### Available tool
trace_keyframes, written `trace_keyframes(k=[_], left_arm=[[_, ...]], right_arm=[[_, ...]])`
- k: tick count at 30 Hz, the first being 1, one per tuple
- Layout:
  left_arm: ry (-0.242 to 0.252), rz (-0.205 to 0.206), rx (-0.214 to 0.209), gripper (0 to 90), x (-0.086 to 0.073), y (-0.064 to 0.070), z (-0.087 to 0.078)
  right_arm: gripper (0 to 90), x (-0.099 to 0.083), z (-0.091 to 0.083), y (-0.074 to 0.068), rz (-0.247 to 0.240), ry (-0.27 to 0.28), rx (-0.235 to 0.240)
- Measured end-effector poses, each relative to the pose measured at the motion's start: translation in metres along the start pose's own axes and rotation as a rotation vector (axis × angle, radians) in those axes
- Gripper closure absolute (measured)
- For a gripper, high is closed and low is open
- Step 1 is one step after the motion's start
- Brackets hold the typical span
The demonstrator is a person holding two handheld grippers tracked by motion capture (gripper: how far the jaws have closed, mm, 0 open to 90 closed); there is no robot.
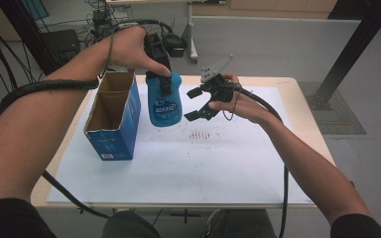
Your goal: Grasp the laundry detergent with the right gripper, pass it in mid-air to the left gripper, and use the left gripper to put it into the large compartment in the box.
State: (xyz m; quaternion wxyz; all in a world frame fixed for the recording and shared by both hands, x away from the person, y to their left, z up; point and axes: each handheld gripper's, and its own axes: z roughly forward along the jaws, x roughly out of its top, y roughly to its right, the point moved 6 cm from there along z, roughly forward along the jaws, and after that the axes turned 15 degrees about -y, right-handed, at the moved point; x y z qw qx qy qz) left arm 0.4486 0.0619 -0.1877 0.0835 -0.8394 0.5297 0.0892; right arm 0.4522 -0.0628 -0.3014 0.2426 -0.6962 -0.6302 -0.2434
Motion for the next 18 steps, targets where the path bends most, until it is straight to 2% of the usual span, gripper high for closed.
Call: trace_keyframes(k=[8,18], left_arm=[[-0.007,-0.107,0.013,37.0,-0.014,-0.011,-0.025],[-0.031,-0.277,-0.003,37.0,-0.045,-0.030,-0.046]], right_arm=[[10.3,-0.024,-0.022,0.001,0.034,-0.110,-0.050],[10.3,-0.057,-0.057,0.001,0.083,-0.226,-0.097]])
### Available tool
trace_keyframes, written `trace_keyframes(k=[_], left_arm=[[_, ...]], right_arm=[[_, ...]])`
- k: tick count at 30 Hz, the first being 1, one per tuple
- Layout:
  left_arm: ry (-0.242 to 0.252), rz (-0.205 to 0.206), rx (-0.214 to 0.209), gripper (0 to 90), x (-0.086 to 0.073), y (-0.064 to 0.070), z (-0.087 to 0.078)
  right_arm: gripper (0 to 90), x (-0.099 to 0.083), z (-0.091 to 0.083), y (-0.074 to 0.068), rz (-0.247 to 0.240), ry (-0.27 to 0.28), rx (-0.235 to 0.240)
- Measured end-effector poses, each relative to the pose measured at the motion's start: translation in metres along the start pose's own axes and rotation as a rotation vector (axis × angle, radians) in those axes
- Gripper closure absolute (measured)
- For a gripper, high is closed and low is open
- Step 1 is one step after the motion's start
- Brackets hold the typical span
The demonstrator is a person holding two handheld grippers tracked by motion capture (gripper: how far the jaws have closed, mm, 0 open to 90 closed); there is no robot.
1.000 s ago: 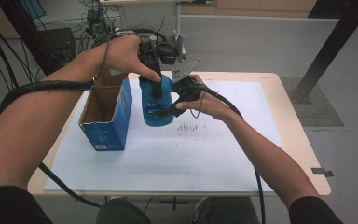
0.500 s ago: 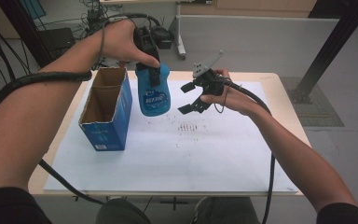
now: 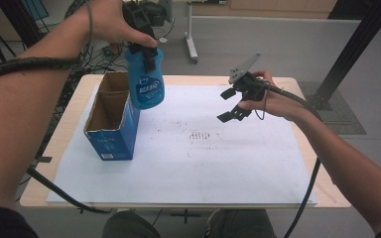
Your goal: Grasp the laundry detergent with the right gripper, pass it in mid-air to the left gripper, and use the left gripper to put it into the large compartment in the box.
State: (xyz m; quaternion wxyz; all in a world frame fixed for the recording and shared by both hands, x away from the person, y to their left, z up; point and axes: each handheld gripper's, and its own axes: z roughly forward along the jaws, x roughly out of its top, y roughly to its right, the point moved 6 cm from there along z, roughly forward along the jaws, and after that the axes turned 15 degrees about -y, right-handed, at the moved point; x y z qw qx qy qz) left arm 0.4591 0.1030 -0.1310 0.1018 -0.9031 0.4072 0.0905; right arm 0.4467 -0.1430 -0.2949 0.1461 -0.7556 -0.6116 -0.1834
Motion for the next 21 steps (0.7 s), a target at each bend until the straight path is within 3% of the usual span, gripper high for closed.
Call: trace_keyframes(k=[14,21], left_arm=[[0.027,-0.323,-0.054,37.0,-0.036,-0.042,-0.027],[0.035,-0.455,-0.089,37.0,-0.046,-0.056,-0.031]], right_arm=[[10.6,-0.048,-0.026,0.001,0.053,-0.131,-0.032],[10.6,-0.061,-0.037,0.000,0.068,-0.164,-0.053]])
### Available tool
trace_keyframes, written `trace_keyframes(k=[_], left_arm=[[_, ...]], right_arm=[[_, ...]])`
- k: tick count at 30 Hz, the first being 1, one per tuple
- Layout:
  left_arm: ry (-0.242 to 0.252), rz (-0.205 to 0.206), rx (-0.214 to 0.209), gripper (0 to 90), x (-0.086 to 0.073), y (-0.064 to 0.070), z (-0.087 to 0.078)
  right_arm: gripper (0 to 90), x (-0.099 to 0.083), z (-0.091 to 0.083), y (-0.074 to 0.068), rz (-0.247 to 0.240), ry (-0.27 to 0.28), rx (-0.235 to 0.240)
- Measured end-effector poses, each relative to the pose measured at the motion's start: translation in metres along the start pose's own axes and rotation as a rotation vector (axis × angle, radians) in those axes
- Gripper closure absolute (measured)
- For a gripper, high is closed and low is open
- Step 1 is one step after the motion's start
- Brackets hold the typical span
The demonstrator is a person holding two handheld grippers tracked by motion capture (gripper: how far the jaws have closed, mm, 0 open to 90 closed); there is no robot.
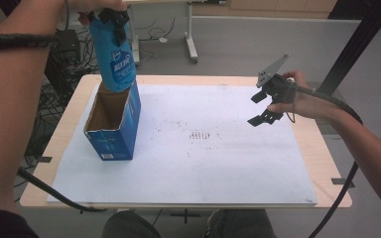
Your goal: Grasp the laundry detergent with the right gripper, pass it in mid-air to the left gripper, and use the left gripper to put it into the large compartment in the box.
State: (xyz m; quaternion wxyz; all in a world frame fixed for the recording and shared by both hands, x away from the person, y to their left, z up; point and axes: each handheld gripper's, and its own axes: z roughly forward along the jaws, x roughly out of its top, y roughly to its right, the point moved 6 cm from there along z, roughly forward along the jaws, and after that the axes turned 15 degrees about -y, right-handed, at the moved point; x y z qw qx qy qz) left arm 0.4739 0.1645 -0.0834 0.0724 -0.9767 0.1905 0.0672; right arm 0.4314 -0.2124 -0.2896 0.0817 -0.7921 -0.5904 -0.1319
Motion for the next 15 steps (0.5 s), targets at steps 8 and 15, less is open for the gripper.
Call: trace_keyframes(k=[8,15], left_arm=[[0.007,-0.196,-0.051,37.0,-0.006,-0.025,0.006],[0.007,-0.325,-0.091,37.1,-0.016,-0.043,0.015]], right_arm=[[10.8,-0.008,-0.004,-0.003,0.003,-0.003,-0.010],[10.8,-0.007,-0.005,-0.007,-0.008,0.001,-0.014]])
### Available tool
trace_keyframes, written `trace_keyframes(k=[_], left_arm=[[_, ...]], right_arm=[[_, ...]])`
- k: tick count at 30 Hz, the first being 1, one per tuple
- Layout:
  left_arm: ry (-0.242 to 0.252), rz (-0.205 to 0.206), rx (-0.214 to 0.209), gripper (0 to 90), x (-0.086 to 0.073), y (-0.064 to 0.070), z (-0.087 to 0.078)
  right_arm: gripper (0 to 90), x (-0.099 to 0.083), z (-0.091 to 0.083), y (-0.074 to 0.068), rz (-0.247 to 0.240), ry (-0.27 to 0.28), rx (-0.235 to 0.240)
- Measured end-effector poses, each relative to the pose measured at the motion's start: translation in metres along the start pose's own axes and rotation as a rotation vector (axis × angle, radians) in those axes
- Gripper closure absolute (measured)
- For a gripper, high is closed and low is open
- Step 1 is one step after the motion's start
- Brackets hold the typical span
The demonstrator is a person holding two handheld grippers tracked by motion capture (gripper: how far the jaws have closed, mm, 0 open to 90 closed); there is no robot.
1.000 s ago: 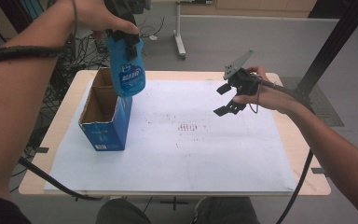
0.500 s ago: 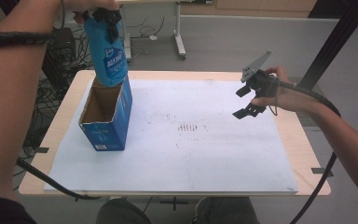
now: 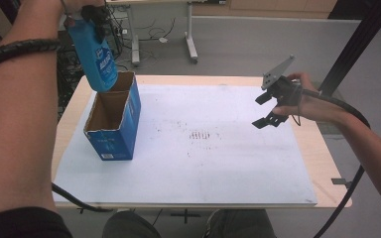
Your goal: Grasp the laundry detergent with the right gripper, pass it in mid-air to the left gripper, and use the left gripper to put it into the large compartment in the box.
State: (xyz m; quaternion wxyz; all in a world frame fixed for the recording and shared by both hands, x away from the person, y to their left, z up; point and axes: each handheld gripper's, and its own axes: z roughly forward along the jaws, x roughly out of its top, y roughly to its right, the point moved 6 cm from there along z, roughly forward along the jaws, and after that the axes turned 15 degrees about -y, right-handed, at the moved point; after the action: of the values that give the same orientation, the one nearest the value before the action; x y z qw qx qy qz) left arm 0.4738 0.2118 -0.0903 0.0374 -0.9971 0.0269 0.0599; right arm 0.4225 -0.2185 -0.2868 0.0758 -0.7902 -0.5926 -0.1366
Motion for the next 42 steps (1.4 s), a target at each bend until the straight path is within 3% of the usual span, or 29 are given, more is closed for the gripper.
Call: trace_keyframes(k=[6,13,22,42], left_arm=[[-0.007,-0.060,-0.025,37.1,-0.005,-0.010,0.012],[0.003,-0.088,-0.043,37.2,-0.006,-0.015,0.029],[-0.014,-0.098,-0.068,37.1,-0.002,-0.015,0.060],[-0.032,-0.103,-0.072,37.1,0.010,-0.015,0.133]], right_arm=[[10.8,0.003,-0.002,-0.003,-0.011,0.001,-0.003],[11.0,0.003,0.000,-0.006,-0.021,-0.002,-0.002],[11.3,0.002,0.002,-0.009,-0.024,-0.002,0.003],[11.2,0.001,0.008,-0.005,-0.014,-0.001,0.003]])
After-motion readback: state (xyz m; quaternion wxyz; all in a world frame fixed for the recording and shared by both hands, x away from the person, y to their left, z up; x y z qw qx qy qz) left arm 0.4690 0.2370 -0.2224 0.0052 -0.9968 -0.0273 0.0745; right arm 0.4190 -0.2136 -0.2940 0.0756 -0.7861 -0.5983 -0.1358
